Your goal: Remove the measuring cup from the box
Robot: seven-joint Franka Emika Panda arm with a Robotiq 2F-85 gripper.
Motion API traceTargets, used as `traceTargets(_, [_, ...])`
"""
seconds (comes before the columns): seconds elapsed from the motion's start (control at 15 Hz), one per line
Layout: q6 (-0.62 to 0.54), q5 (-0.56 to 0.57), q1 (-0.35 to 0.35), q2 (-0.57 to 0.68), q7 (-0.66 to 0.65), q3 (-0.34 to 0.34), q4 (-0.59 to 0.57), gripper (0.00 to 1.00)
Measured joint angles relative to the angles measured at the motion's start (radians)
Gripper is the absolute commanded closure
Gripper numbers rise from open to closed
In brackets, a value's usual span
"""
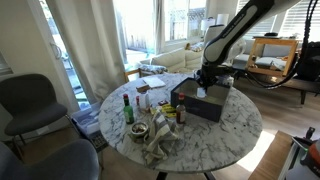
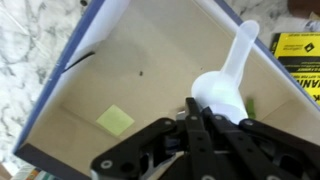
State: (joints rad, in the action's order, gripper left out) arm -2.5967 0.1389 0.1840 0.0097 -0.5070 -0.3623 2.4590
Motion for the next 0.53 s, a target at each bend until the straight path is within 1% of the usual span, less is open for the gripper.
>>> traceTargets(0.07, [0.004,0.072,-0.021,-0.034,-0.079,0.005,0.018,0.99])
traceTargets(0.13, [0.018,0.145,-0.066,-0.064,-0.154,0.035,0.026,0.99])
traceTargets(0.27, [0.081,0.271,-0.136,-0.133,-0.287,0.121,0.039,0.99])
traceTargets(0.33, [0.109,0.294,-0.151,-0.173,-0.321,0.178,0.054,0.99])
traceTargets(0.4, [0.13,0.288,-0.152,-0.209,-0.321,0.235,0.071,0.99])
traceTargets(0.53, [0.157,0.206,-0.132,-0.261,-0.255,0.328,0.096,0.99])
